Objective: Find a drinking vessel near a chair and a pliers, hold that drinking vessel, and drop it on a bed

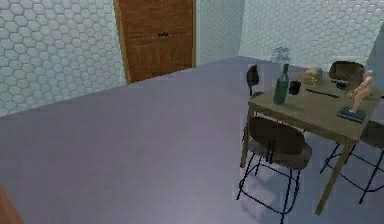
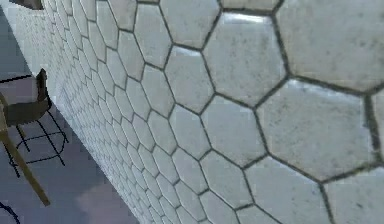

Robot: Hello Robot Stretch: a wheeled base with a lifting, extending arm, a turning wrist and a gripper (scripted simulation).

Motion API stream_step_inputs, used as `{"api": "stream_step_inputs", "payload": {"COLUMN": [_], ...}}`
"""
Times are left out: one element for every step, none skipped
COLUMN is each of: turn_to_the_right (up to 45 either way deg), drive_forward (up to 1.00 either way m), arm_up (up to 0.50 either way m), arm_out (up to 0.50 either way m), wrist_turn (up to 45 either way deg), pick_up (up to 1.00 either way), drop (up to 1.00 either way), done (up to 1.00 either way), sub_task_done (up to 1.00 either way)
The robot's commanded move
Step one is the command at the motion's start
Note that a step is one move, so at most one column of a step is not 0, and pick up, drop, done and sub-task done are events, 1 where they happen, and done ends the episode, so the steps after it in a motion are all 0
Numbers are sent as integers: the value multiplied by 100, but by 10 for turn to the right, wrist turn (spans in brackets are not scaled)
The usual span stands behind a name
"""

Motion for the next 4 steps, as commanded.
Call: {"api": "stream_step_inputs", "payload": {"turn_to_the_right": [0, 60, 0, -450], "drive_forward": [95, 0, 55, 0], "arm_up": [0, 0, 0, 0], "arm_out": [0, 0, 0, 0], "wrist_turn": [0, 0, 0, 0], "pick_up": [0, 0, 0, 0], "drop": [0, 0, 0, 0], "done": [0, 0, 0, 0], "sub_task_done": [0, 0, 0, 0]}}
